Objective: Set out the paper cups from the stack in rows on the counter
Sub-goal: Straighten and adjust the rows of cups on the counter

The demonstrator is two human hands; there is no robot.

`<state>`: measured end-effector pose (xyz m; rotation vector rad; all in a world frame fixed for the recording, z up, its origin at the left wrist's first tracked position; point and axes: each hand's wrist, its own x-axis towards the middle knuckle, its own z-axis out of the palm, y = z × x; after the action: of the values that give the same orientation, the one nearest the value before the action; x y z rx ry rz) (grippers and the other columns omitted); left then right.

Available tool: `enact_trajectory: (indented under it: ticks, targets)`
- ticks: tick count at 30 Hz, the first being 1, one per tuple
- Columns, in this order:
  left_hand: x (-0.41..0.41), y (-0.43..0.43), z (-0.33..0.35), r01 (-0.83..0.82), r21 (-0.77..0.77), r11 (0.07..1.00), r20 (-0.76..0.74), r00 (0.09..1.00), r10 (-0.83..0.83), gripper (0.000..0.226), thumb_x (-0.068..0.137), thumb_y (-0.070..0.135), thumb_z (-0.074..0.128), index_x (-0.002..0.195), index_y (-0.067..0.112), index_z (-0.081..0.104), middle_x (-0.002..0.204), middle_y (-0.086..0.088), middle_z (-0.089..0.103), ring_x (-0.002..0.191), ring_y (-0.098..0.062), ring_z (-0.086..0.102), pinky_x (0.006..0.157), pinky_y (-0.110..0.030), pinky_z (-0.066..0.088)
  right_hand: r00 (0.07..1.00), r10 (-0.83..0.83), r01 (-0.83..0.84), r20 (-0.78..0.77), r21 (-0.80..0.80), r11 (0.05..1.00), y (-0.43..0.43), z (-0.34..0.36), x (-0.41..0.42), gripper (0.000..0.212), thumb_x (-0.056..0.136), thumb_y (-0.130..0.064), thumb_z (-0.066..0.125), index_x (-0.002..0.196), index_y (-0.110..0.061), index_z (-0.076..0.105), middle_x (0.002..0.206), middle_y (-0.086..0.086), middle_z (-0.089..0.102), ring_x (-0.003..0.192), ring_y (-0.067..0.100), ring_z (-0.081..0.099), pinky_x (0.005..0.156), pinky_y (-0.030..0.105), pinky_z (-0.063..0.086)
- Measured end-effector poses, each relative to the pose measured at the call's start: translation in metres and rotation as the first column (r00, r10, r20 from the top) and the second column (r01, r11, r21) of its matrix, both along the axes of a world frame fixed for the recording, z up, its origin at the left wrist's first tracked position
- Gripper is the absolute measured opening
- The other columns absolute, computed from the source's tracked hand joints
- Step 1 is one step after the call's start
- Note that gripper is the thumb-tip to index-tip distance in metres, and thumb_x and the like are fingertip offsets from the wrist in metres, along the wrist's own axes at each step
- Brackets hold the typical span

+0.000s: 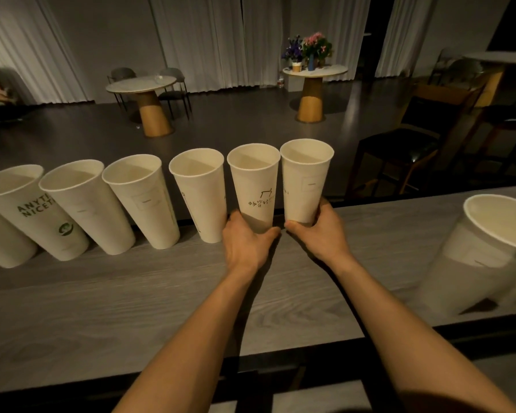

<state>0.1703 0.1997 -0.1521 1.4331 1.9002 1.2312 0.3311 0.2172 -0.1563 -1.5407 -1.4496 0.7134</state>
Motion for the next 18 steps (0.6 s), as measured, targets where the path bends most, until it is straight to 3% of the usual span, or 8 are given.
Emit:
enact_trajectory:
  ticks: [5, 8, 11, 15, 18]
  targets:
    - [-0.002, -0.017, 0.002, 0.041, -0.037, 0.998, 0.004, 0.999, -0.041, 0.092, 0.063, 0.044, 0.098, 0.135, 0.009, 0.052, 0.135, -0.010, 0.063, 0.128, -0.026, 0.059, 0.106, -0.040, 0.054, 1.000, -0.016, 0.018, 0.022, -0.052, 0.998, -0.011, -0.002, -0.001, 0.096, 0.065, -0.039, 0.092, 0.144, -0.025, 0.040, 0.138, 0.002, 0.060, 0.128, 0.023, 0.059, 0.101, 0.050, 0.055]
    - [0.001, -0.038, 0.000, 0.066, -0.047, 0.997, -0.035, 0.997, -0.068, 0.098, 0.067, 0.046, 0.096, 0.143, 0.010, 0.045, 0.144, -0.010, 0.056, 0.137, -0.026, 0.053, 0.114, -0.044, 0.048, 0.998, -0.008, 0.014, 0.063, -0.087, 0.996, -0.029, -0.004, -0.002, 0.116, 0.071, -0.038, 0.090, 0.160, -0.015, 0.019, 0.153, 0.007, 0.048, 0.140, 0.026, 0.048, 0.111, 0.049, 0.047]
    - [0.008, -0.065, -0.001, 0.126, -0.032, 0.991, -0.089, 0.988, -0.129, 0.100, 0.074, 0.047, 0.092, 0.151, 0.010, 0.040, 0.148, -0.009, 0.053, 0.141, -0.027, 0.048, 0.117, -0.040, 0.044, 0.996, -0.003, 0.015, 0.094, -0.122, 0.992, -0.057, -0.006, -0.001, 0.117, 0.081, -0.032, 0.085, 0.164, -0.015, 0.003, 0.159, 0.007, 0.040, 0.145, 0.026, 0.042, 0.117, 0.045, 0.041]
    - [0.019, -0.100, -0.003, 0.202, -0.018, 0.979, -0.159, 0.966, -0.202, 0.068, 0.083, 0.038, 0.084, 0.137, 0.013, 0.049, 0.128, -0.008, 0.061, 0.119, -0.024, 0.059, 0.101, -0.037, 0.053, 0.993, 0.063, -0.046, 0.105, -0.153, 0.987, -0.101, -0.006, 0.002, 0.098, 0.092, -0.028, 0.073, 0.164, -0.018, 0.007, 0.158, 0.006, 0.042, 0.142, 0.022, 0.045, 0.117, 0.040, 0.041]
    - [0.031, -0.126, -0.005, 0.300, -0.050, 0.953, -0.283, 0.910, -0.301, 0.033, 0.095, 0.026, 0.070, 0.122, 0.012, 0.056, 0.117, -0.003, 0.059, 0.114, -0.022, 0.059, 0.091, -0.023, 0.044, 0.977, 0.147, -0.117, 0.153, -0.186, 0.976, -0.140, -0.003, 0.012, 0.088, 0.096, -0.023, 0.067, 0.164, -0.016, 0.011, 0.164, 0.003, 0.032, 0.149, 0.020, 0.034, 0.123, 0.036, 0.032]
